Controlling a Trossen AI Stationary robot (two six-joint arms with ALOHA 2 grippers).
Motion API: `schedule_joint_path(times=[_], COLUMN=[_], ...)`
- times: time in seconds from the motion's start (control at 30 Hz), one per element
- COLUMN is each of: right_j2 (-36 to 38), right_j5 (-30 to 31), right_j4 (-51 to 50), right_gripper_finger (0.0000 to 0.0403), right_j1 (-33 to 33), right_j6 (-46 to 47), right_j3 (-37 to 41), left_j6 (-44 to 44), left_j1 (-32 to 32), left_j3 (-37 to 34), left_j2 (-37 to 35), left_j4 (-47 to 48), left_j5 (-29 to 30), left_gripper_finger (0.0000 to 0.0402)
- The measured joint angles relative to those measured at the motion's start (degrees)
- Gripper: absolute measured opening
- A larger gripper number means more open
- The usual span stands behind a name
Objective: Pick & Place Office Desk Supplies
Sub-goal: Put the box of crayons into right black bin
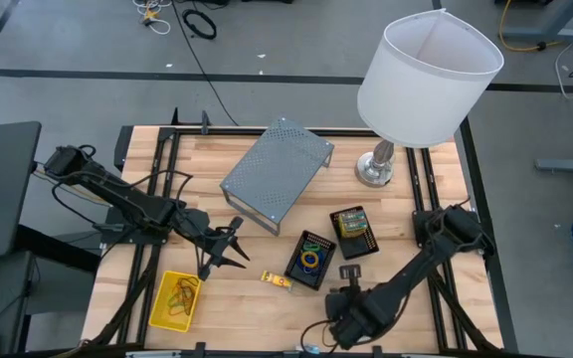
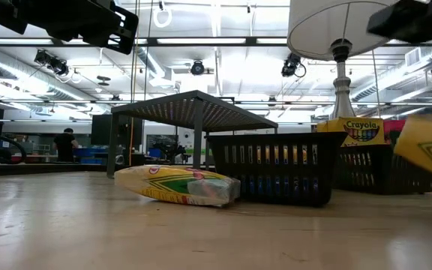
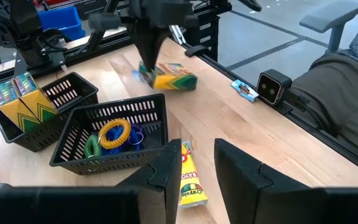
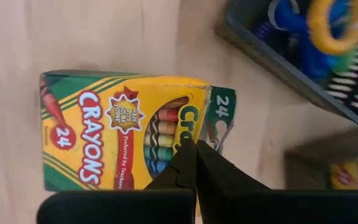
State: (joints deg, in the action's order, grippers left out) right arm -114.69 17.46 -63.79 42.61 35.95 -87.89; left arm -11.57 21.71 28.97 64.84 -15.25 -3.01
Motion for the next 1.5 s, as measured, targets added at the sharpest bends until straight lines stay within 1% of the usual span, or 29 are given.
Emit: schedule_joint_path(times=[0.43, 0.6, 0.93, 1.13, 1.5], right_j2=[0.0, 0.1, 0.6, 0.6, 0.7], right_j5=[6.9, 10.1, 18.8, 19.2, 20.1], right_j4=[-18.4, -26.5, -26.3, -26.2, -26.2], right_gripper_finger=[0.0, 0.0, 0.0, 0.0, 0.0], right_j1=[1.7, 1.9, -0.3, -2.3, -6.2], right_j6=[6.8, 9.7, 6.2, 2.3, -7.9], right_j3=[-9.8, -11.7, -11.4, -11.4, -11.4], left_j6=[0.0, 0.0, 0.0, 0.0, 0.0], left_j1=[0.0, 0.0, 0.0, 0.0, 0.0], left_j3=[0.0, 0.0, 0.0, 0.0, 0.0], left_j2=[0.0, 0.0, 0.0, 0.0, 0.0], left_j4=[0.0, 0.0, -0.1, -0.1, -0.1], left_j5=[0.0, 0.0, 0.0, 0.0, 0.0], left_gripper_finger=[0.0103, 0.0103, 0.0103, 0.0103, 0.0103])
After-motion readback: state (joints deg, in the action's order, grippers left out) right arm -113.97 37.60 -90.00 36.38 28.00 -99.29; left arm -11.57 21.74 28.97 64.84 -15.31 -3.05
